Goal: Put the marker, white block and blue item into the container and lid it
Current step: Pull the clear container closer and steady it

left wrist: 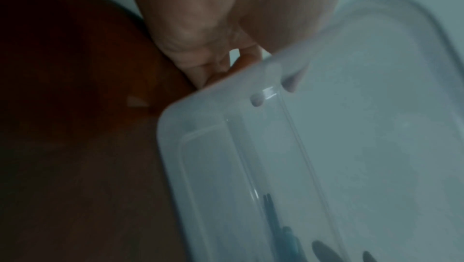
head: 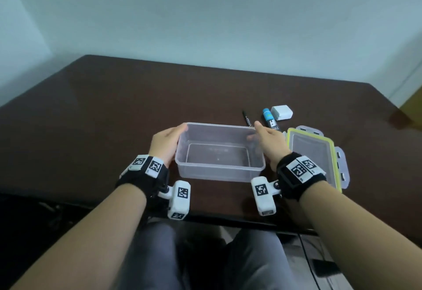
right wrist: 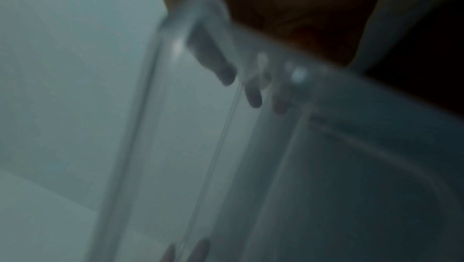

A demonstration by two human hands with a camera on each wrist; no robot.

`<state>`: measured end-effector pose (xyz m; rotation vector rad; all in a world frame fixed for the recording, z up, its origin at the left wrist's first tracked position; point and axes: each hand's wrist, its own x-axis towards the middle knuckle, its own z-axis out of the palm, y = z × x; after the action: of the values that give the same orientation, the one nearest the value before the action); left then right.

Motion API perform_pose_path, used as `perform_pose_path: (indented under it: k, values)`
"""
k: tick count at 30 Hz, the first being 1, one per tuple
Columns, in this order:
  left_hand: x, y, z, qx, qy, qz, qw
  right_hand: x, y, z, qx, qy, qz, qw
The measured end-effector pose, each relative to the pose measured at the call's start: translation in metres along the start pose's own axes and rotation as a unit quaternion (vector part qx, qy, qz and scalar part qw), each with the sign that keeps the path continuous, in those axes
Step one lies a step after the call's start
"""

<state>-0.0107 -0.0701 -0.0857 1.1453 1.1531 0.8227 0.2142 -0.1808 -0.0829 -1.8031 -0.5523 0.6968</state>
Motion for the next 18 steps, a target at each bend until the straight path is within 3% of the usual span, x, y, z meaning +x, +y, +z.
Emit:
perform_pose_path:
  k: [5,12,18]
  values:
    - [0.006,-0.008,-0.004,-0.028,-0.001,0.005,1.0,0.025,-0.026,-0.027,-0.108,-0.061,-0.012,0.992]
    - [0.016,-0.002,0.002,-0.037,-0.001,-0.021,0.999,0.064,-0.031,-0.025,-0.327,-0.107,0.007,0.939]
    - [0.028,-0.001,0.001,-0.036,-0.008,-0.028,0.999,0.086,-0.029,-0.004,-0.383,-0.078,-0.04,0.919]
